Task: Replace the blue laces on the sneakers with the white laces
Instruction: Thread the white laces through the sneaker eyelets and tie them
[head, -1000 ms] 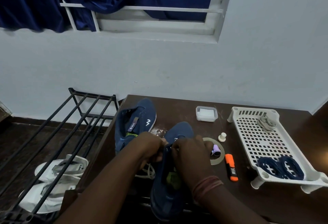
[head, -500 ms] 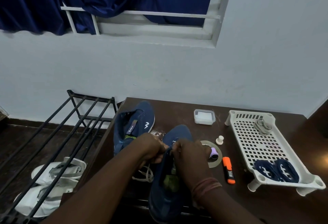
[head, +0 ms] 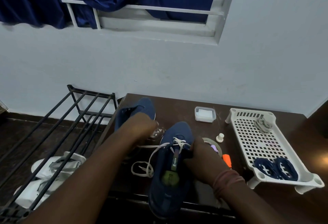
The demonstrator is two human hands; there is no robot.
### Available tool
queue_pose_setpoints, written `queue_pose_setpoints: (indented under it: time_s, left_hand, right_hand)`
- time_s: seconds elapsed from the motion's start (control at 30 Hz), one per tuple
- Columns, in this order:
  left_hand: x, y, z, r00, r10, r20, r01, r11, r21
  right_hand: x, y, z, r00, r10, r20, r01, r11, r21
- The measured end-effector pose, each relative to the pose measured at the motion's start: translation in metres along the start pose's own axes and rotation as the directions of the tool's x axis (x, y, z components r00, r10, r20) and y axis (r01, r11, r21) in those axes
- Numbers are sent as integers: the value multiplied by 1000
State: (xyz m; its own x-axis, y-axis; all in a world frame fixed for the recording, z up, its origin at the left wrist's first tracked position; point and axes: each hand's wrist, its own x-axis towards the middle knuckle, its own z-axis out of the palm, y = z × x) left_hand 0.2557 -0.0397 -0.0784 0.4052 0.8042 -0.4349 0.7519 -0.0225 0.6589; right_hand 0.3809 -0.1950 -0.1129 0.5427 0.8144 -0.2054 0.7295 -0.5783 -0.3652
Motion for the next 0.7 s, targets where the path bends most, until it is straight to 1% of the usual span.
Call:
queue_pose_setpoints:
  time_s: [0.03,0.07,0.1,0.13,0.17,0.2,0.23,0.27,0.3,0.33,0.37,0.4,0.43,0.5,0.53,0.6,0.63,0.67,0.7]
  left_hand:
    - [-7,-2,1,995,-20,93,3,983,181]
    - [-11,-4,3,985,-12,172,-51,934,355]
    - [-16,-6,0,969,18,245,-122,900,418]
    - [-19,-4,-1,959,25,281,-126,928,350]
    - [-20,-5,-1,951,63,302,-143,958,248]
    - [-19,-4,-2,954,113,276,-139,987,76]
    - [-18,-2,-4,962,148,228,-124,985,-117]
    - [-14,1,-4,969,161,188,-94,942,-324]
    - [-12,3,-5,972,159,174,-45,852,-522]
    - [-8,3,-5,970,138,199,36,730,-682]
    - [-8,4,-5,962,119,247,123,616,-778]
    - [-8,4,-5,951,108,289,192,524,-830]
    - [-7,4,-6,945,106,309,228,463,-856]
    - [-4,2,-14,954,83,290,232,412,-881]
    - [-2,0,-20,966,60,251,206,406,-890]
    - [1,-3,-34,994,-8,108,101,425,-899]
    - [2,-5,-40,999,-29,25,36,474,-880]
    - [0,-8,-45,997,-39,-62,-30,555,-832]
    - [-3,-9,-47,989,-33,-141,-83,673,-735]
  right_hand:
    - [2,-2,-1,1000,4,1,-4,998,-58]
    - [4,-2,0,1000,5,9,-4,994,-109]
    - [4,-2,1,1000,6,15,-4,991,-135]
    - [5,-1,1,1000,14,19,-12,990,-140]
    - [5,-1,1,1000,25,18,-22,991,-133]
    - [5,0,1,999,30,17,-28,991,-132]
    - [4,0,1,999,32,21,-29,990,-138]
    - [5,1,1,999,31,24,-27,989,-148]
    - [5,1,2,999,31,33,-25,987,-157]
    - [6,1,2,999,30,40,-23,987,-159]
    - [6,2,2,998,37,42,-31,990,-141]
    - [7,2,3,998,52,45,-48,994,-99]
    - [8,1,3,996,72,53,-70,996,-48]
    - [9,1,4,993,97,65,-97,995,-1]
    - [10,2,5,993,102,65,-103,995,1]
    - [11,3,6,993,105,58,-106,994,4]
    - [12,4,7,992,109,57,-109,994,5]
    - [14,4,9,993,107,51,-107,994,8]
    - [14,4,9,993,106,49,-106,994,5]
